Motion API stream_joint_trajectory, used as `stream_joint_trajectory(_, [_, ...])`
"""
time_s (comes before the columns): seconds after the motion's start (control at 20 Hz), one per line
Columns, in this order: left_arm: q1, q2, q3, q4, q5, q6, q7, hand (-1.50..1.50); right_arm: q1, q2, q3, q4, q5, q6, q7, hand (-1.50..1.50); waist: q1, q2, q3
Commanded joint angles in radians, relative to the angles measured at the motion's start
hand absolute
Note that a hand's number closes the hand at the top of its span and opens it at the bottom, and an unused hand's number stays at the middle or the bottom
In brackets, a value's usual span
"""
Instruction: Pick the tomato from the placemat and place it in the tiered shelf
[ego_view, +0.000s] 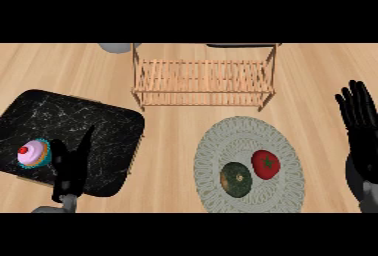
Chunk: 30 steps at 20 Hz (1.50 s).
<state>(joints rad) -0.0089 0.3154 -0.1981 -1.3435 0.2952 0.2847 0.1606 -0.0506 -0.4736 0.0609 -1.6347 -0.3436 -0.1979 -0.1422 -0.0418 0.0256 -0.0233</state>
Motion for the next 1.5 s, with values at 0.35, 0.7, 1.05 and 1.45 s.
stream_joint_trajectory(0.35, [-0.146, 0.024, 0.039, -0.246, -0.094, 0.039, -0.056, 0.00, -0.212, 0.024, 0.207, 0.102, -0.062, 0.268, 0.146, -1.50, 0.093, -0.017, 0.023])
stream_joint_trajectory(0.7, [-0.100, 0.069, 0.093, -0.294, -0.077, 0.026, -0.046, 0.00, -0.305, -0.092, 0.129, 0.167, -0.332, 0.771, 0.051, -1.50, 0.073, -0.022, 0.025])
stream_joint_trajectory(1.05, [-0.085, 0.046, 0.081, -0.314, -0.106, 0.064, -0.031, 0.00, -0.370, -0.346, 0.153, -0.004, -0.175, 0.986, 0.115, -1.50, 0.044, -0.032, 0.023])
stream_joint_trajectory(1.45, [-0.069, 0.040, 0.086, -0.283, -0.110, 0.042, -0.068, 0.00, -0.430, -0.428, 0.214, -0.292, 0.219, 0.917, 0.209, -1.50, 0.032, -0.035, 0.023])
